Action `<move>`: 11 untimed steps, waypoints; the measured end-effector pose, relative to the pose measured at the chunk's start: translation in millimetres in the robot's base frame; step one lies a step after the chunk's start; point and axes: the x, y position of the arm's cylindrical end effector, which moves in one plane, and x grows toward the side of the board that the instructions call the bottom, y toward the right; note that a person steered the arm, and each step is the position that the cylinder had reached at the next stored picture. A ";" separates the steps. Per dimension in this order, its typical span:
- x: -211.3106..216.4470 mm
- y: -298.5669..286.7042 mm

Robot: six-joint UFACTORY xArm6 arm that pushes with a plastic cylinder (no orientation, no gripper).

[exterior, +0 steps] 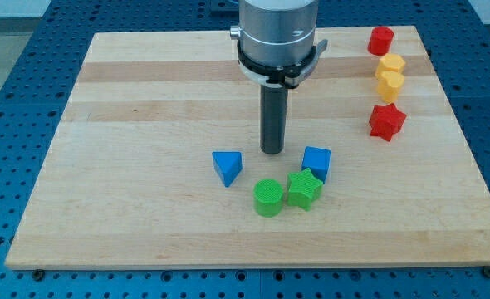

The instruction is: Place blue cube below red star

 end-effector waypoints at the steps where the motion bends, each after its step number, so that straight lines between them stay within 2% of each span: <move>1: 2.2 1.1; 3: 34.0 9.5; 5: 7.0 56.6; 6: 7.0 68.2; 8: 6.8 74.3; 9: -14.8 54.0; 11: 31.3 51.7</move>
